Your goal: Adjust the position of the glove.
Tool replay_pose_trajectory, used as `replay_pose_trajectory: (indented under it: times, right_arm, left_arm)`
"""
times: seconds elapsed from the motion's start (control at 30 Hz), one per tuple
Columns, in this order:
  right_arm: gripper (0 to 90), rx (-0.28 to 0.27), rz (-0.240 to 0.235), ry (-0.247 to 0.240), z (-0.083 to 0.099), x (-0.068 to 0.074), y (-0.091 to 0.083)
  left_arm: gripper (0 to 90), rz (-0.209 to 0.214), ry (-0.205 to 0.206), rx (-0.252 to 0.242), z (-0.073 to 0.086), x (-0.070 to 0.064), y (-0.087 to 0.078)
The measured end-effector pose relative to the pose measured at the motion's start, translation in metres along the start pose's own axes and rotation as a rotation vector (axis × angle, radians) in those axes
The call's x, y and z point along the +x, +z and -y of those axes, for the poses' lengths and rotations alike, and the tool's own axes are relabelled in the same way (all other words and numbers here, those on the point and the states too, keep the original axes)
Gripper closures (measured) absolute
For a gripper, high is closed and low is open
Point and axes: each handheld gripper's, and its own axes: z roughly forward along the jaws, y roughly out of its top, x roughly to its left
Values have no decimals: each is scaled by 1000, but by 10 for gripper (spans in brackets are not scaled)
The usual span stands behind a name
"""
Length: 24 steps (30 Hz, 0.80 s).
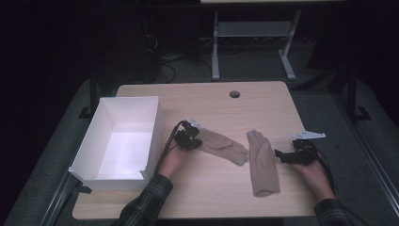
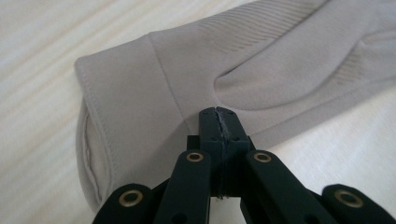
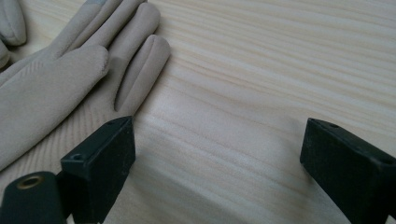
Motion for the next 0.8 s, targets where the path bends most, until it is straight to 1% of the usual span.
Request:
replay_pose_trajectory:
  times: [0.17, 0.2, 0.23, 0.37, 0.43, 0.6, 0.8]
  right_arm:
    - [97, 0, -1, 0, 0, 0, 0]
    - [97, 0, -1, 0, 0, 0, 0]
    - [97, 0, -2, -1, 0, 0, 0]
    - [97, 0, -3, -3, 0, 0, 0]
    - [97, 0, -3, -3, 0, 0, 0]
    - [97, -1, -3, -3, 0, 0, 0]
    - [97, -1, -4, -5, 0, 0, 0]
  left_arm:
    - [896, 20, 5, 13, 12, -7, -9]
    - [896, 20, 5, 13, 12, -7, -9]
    - [896, 31, 9, 14, 17, -11, -13]
    - [896, 62, 14, 11, 25, -18, -18]
    - [896, 86, 7, 8, 29, -21, -21]
    - [896, 146, 9, 6, 40, -30, -27]
    - [896, 179, 33, 13, 51, -48, -35]
